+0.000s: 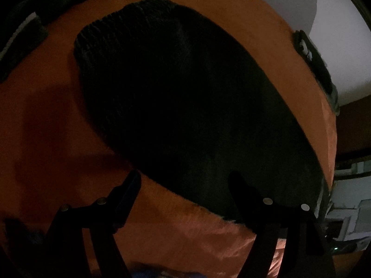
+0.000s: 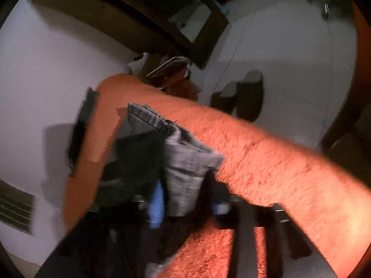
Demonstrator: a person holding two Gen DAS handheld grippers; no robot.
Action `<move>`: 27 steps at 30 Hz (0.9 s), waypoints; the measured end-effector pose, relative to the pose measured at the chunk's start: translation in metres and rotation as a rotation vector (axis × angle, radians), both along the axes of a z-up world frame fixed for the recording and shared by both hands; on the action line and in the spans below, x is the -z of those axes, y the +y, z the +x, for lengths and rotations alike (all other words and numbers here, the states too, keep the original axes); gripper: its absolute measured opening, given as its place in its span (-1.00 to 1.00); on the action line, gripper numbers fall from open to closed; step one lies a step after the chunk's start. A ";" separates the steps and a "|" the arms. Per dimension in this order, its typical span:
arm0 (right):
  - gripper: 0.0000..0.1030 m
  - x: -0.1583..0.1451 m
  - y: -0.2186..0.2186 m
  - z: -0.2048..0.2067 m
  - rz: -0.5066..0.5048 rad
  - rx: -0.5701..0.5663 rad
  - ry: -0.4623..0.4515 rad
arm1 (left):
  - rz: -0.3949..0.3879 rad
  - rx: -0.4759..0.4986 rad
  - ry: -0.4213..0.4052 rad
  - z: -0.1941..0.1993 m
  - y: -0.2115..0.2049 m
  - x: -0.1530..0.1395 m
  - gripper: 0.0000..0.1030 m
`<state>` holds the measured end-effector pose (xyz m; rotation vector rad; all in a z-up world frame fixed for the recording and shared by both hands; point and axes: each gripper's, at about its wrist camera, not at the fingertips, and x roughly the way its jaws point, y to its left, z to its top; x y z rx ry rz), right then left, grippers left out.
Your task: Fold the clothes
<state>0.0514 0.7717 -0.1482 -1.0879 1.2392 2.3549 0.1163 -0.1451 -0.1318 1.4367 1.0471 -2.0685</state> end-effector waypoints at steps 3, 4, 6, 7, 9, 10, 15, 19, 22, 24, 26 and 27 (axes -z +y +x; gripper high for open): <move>-0.71 -0.023 -0.013 0.000 0.117 -0.017 -0.002 | -0.008 0.035 0.006 -0.001 0.006 -0.004 0.54; -0.76 -0.032 -0.019 -0.002 0.156 -0.027 -0.005 | -0.010 0.045 0.007 -0.002 0.007 -0.005 0.54; -0.79 -0.052 -0.035 -0.006 0.236 -0.057 0.004 | -0.011 0.062 0.011 -0.002 0.010 -0.007 0.54; -0.80 -0.064 -0.046 -0.009 0.279 -0.078 0.014 | -0.008 0.068 0.015 -0.002 0.011 -0.008 0.54; -0.82 -0.087 -0.073 -0.015 0.367 -0.129 0.044 | -0.001 0.077 0.023 -0.003 0.013 -0.011 0.54; -0.82 -0.099 -0.087 -0.017 0.411 -0.155 0.059 | 0.003 0.080 0.029 -0.003 0.013 -0.013 0.54; -0.84 -0.152 -0.232 -0.007 0.743 -0.463 0.238 | 0.003 0.108 0.064 0.004 0.019 -0.019 0.54; -0.84 -0.146 -0.398 0.040 1.080 -0.862 0.388 | -0.004 0.111 0.059 0.006 0.023 -0.018 0.54; -0.83 -0.093 -0.491 0.072 1.207 -1.138 0.334 | 0.014 0.094 0.042 0.003 0.025 -0.014 0.54; -0.82 -0.059 -0.539 0.089 1.249 -1.290 0.275 | 0.029 0.087 0.035 0.010 0.024 -0.011 0.54; -0.66 -0.035 -0.564 0.097 1.240 -1.383 0.208 | 0.036 0.090 0.033 0.015 0.025 -0.009 0.54; -0.42 -0.026 -0.573 0.101 1.259 -1.407 0.186 | 0.034 0.095 0.035 0.015 0.025 -0.010 0.54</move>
